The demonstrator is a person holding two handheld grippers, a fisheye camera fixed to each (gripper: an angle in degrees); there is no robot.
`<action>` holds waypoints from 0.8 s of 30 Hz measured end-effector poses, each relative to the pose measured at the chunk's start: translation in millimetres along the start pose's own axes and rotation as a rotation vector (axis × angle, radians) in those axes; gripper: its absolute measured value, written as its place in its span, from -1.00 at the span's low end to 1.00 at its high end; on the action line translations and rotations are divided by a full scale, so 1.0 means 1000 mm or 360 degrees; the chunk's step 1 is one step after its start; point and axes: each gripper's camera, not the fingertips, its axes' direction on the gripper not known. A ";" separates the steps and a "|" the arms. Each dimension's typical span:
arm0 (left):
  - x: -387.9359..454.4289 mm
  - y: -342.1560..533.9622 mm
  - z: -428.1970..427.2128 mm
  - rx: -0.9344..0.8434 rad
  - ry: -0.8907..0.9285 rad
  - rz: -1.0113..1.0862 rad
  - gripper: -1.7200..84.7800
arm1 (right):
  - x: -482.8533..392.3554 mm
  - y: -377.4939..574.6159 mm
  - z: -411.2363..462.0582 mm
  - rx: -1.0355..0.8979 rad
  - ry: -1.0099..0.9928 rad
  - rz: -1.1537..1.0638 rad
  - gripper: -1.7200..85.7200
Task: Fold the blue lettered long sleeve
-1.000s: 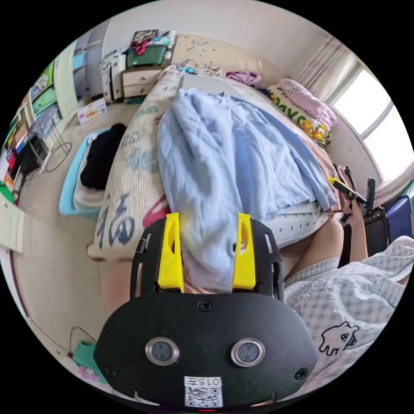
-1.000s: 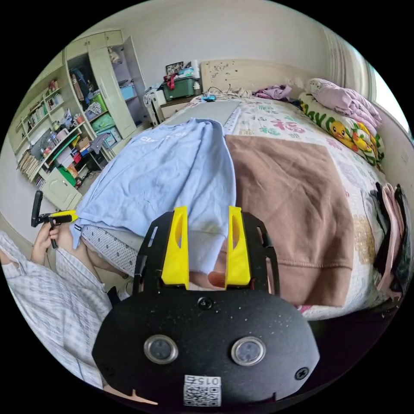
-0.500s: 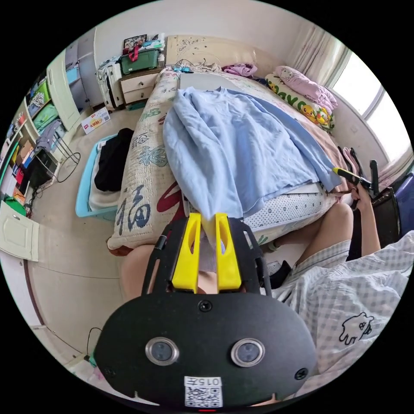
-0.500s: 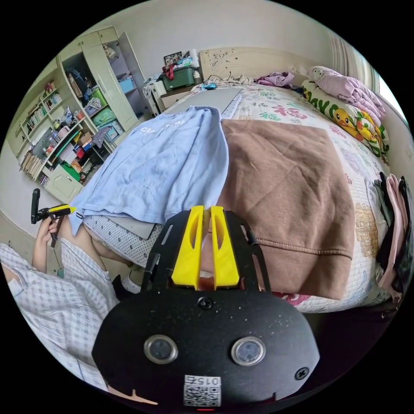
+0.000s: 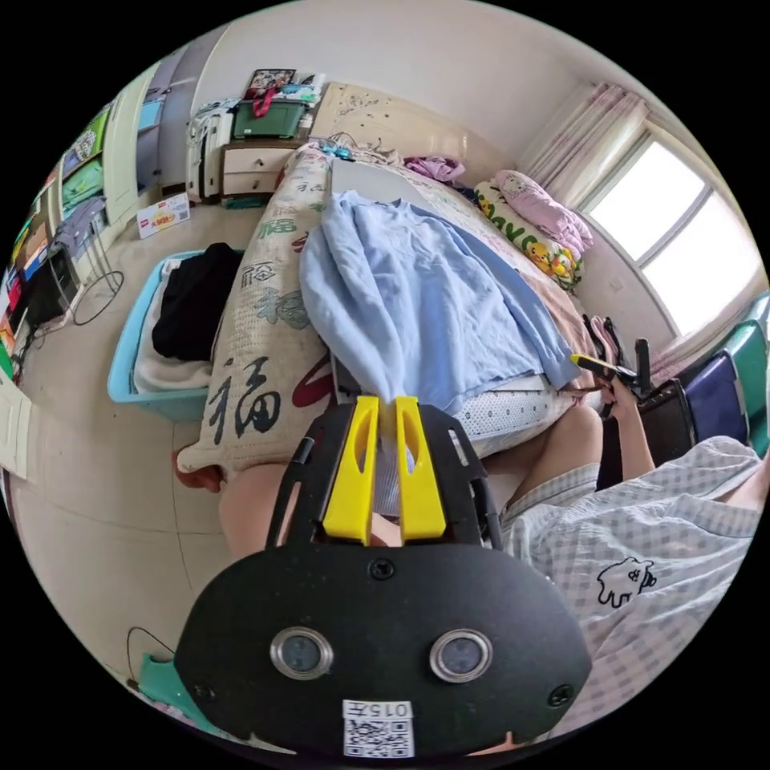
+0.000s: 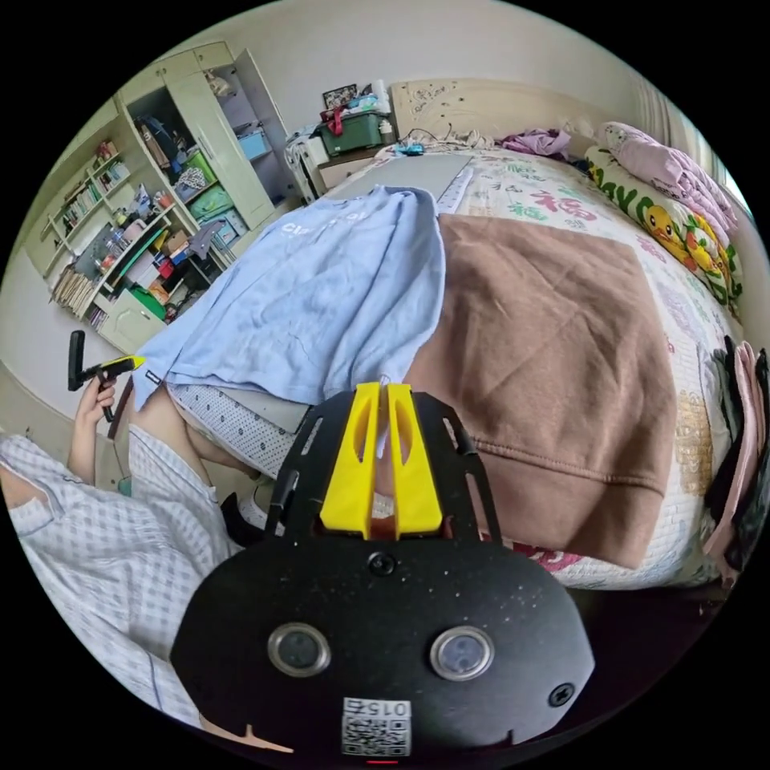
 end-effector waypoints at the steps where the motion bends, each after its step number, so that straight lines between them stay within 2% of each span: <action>1: -0.009 -0.022 -0.032 0.0071 -0.0095 0.0048 -0.88 | 0.006 -0.012 -0.015 0.0020 0.0104 -0.0019 -0.93; 2: -0.017 -0.034 -0.053 0.0137 -0.0179 0.0048 -0.88 | 0.023 -0.040 -0.053 0.0115 0.0403 -0.0030 -0.93; 3: -0.039 -0.057 -0.102 0.0350 -0.0384 -0.0025 -0.87 | 0.048 -0.070 -0.097 0.0277 0.0697 0.0044 -0.93; 4: -0.064 -0.070 -0.153 0.0667 -0.0627 -0.0184 -0.86 | 0.061 -0.083 -0.119 0.0375 0.0815 0.0108 -0.93; 5: -0.075 -0.072 -0.175 0.0818 -0.0768 -0.0286 -0.84 | 0.086 -0.104 -0.157 0.0537 0.0979 0.0286 -0.91; 6: -0.091 -0.070 -0.207 0.1011 -0.1009 -0.0519 -0.79 | 0.105 -0.115 -0.185 0.0633 0.1013 0.0507 -0.88; 7: -0.097 -0.066 -0.224 0.1071 -0.1007 -0.0638 -0.73 | 0.108 -0.117 -0.193 0.0653 0.0945 0.0530 -0.85; 8: -0.095 -0.062 -0.226 0.1076 -0.0934 -0.0611 -0.71 | 0.100 -0.114 -0.199 0.0695 0.0725 0.0451 -0.80; 10: -0.063 -0.043 -0.191 0.0941 -0.0676 -0.0351 -0.72 | 0.072 -0.097 -0.180 0.0714 0.0415 0.0235 -0.79; 11: -0.054 -0.039 -0.172 0.0847 -0.0626 -0.0294 -0.73 | 0.049 -0.082 -0.150 0.0611 0.0245 0.0079 -0.78; 13: -0.030 -0.016 -0.085 0.0423 -0.0385 -0.0193 -0.72 | 0.018 -0.056 -0.097 0.0413 0.0049 -0.0024 -0.76; 15: -0.020 0.006 -0.026 0.0185 -0.0173 -0.0219 -0.68 | -0.008 -0.022 -0.035 0.0216 -0.0100 -0.0041 -0.72; 18: -0.003 0.037 0.027 -0.0009 -0.0031 -0.0253 -0.64 | -0.023 0.002 0.000 0.0125 -0.0074 -0.0031 -0.70; 21: 0.006 0.052 0.038 -0.0052 -0.0150 -0.0324 -0.65 | -0.039 0.014 0.039 -0.0123 0.0092 -0.0083 -0.70; 24: 0.007 0.047 0.038 -0.0115 -0.0176 -0.0321 -0.71 | -0.043 0.015 0.057 -0.0212 0.0217 -0.0081 -0.71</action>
